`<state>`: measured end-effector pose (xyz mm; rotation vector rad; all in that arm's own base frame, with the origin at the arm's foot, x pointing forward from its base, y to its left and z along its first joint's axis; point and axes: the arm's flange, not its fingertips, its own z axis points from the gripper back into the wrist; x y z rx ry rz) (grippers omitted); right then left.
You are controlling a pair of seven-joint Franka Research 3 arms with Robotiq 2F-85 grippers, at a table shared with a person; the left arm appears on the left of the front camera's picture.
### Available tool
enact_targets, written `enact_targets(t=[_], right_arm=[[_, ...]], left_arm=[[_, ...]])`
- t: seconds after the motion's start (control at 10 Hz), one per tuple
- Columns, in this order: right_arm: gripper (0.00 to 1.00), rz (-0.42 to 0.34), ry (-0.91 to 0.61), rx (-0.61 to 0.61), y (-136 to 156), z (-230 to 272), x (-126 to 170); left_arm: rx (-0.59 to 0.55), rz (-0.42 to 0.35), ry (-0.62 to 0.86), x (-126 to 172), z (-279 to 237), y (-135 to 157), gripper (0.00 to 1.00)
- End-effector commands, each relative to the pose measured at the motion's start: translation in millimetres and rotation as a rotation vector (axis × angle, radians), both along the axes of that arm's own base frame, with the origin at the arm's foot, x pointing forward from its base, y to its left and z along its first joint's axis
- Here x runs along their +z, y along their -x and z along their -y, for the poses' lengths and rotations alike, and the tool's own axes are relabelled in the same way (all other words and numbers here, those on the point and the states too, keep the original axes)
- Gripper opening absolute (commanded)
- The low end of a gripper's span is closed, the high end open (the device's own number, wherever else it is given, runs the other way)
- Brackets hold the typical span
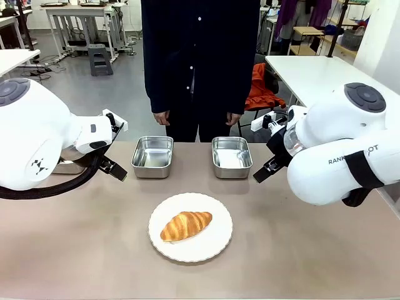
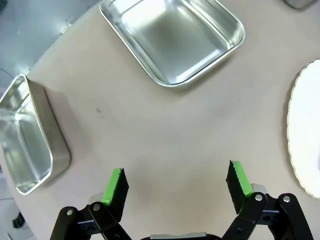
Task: Place the bread in the container.
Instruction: Place the Butter Roll into the Airtight Container indicated by the human.
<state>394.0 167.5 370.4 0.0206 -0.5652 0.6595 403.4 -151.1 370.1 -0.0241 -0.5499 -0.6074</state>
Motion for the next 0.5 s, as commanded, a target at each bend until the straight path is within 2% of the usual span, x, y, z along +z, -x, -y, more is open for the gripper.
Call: enact_targets(t=[0.0, 0.3, 0.4], right_arm=[[1.00, 0.000, -0.001, 0.000, 0.0, 0.1, 0.0], [1.00, 0.000, 0.000, 0.000, 0.0, 0.0, 0.0], [1.00, 0.010, -0.032, -0.008, -9.3, 6.2, 27.0]], left_arm=[[0.000, 0.000, 0.000, 0.1, 0.0, 0.0, 1.00], [0.000, 0.000, 0.000, 0.0, 0.0, 0.0, 1.00], [-0.009, 0.017, 0.046, 27.0, -7.3, -4.1, 1.00]])
